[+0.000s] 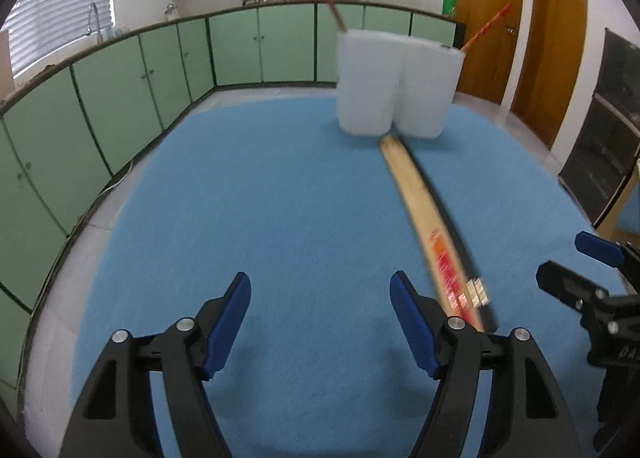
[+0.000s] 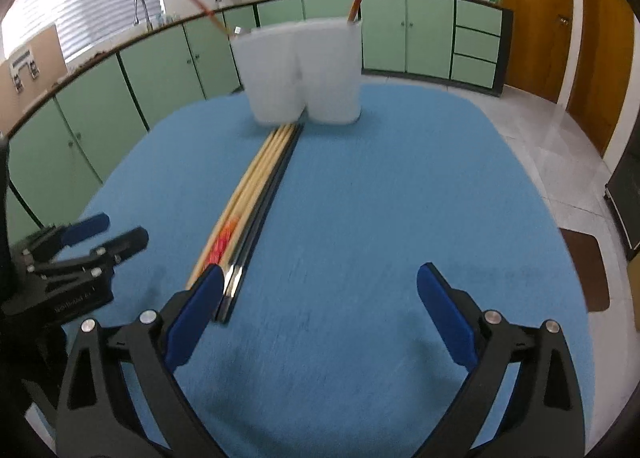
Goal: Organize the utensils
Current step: 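Return to the chopsticks and grasp a black chopstick with the right tool, then grasp a wooden chopstick with the left tool while the right tool holds the black one, then lift both chopsticks over the white holder and open both tools to drop them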
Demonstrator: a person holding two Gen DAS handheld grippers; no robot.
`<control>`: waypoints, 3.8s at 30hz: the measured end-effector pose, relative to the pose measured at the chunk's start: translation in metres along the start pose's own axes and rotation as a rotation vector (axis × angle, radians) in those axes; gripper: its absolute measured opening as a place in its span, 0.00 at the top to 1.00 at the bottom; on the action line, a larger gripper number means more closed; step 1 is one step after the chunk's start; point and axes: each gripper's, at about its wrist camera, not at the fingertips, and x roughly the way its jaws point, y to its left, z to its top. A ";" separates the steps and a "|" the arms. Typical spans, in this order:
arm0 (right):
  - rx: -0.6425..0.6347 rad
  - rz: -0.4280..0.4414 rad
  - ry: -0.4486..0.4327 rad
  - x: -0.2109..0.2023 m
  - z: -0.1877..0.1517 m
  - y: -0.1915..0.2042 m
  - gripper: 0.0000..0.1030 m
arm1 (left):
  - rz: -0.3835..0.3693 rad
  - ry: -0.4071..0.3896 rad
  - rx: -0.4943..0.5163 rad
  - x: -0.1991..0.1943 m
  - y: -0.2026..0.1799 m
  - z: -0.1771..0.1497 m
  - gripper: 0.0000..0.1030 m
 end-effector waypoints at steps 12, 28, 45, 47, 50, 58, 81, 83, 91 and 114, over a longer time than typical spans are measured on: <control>-0.046 -0.008 0.062 0.009 -0.018 0.024 0.27 | 0.010 0.020 -0.015 -0.005 0.006 -0.014 0.28; -0.025 -0.057 0.082 0.007 -0.022 0.013 0.36 | 0.001 0.026 -0.025 -0.007 0.006 -0.017 0.27; -0.060 0.008 0.079 0.013 -0.021 0.031 0.94 | -0.016 0.033 -0.026 -0.009 0.000 -0.019 0.27; -0.034 0.011 0.075 0.010 -0.022 0.025 0.94 | -0.026 0.039 -0.025 -0.007 -0.003 -0.020 0.27; -0.015 -0.020 0.069 0.006 -0.023 0.014 0.94 | -0.042 0.040 -0.015 -0.008 -0.009 -0.020 0.27; 0.020 -0.071 0.063 -0.001 -0.027 -0.019 0.93 | -0.118 0.062 0.010 -0.007 -0.034 -0.024 0.27; 0.027 -0.041 0.068 -0.003 -0.028 -0.026 0.90 | -0.025 0.088 0.008 0.000 -0.030 -0.023 0.29; 0.029 -0.029 0.069 -0.002 -0.028 -0.027 0.88 | -0.034 0.084 0.009 0.000 -0.032 -0.023 0.37; 0.052 0.013 0.067 -0.003 -0.029 -0.034 0.93 | -0.090 0.072 -0.018 -0.002 -0.035 -0.022 0.90; 0.012 0.064 -0.157 -0.094 0.025 -0.031 0.94 | -0.109 -0.206 0.013 -0.103 -0.028 0.039 0.93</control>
